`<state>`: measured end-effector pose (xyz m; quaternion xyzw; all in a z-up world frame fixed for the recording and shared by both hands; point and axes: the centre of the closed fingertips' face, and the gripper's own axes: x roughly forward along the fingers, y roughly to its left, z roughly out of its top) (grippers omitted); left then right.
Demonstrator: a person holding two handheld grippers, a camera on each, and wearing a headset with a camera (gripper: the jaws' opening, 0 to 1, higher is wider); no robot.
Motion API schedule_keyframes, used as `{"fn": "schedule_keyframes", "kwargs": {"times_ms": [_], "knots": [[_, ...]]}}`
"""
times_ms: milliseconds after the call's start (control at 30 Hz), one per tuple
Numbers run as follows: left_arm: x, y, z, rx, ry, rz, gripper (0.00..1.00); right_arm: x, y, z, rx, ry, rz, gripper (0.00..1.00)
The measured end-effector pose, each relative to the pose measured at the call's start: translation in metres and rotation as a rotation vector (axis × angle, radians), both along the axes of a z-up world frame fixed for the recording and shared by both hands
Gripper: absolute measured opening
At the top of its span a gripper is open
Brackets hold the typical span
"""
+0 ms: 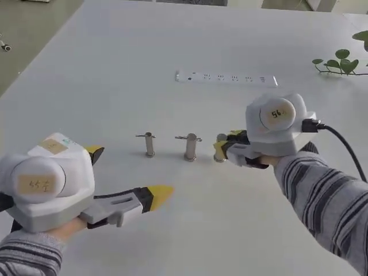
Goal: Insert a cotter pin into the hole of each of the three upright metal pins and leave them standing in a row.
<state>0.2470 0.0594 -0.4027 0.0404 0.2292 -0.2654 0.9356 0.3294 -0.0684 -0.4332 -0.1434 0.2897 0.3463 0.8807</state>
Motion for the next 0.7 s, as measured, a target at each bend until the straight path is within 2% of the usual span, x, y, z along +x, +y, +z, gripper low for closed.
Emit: {"fn": "schedule_keyframes", "kwargs": {"times_ms": [300, 500, 533, 700], "knots": [[-0.001, -0.003, 0.003, 0.001, -0.004, -0.003, 0.87, -0.013, 0.012, -0.004, 0.021, 0.001, 0.039, 0.08], [-0.001, -0.004, 0.003, -0.001, -0.004, -0.003, 0.87, -0.026, 0.018, -0.016, 0.022, 0.020, 0.050, 0.08], [-0.001, -0.005, 0.003, -0.002, -0.003, -0.003, 0.87, -0.028, 0.020, -0.015, 0.037, 0.014, 0.052, 0.08], [-0.002, -0.006, 0.002, 0.000, -0.003, -0.004, 0.86, -0.031, 0.024, -0.014, 0.035, 0.006, 0.067, 0.08]]}}
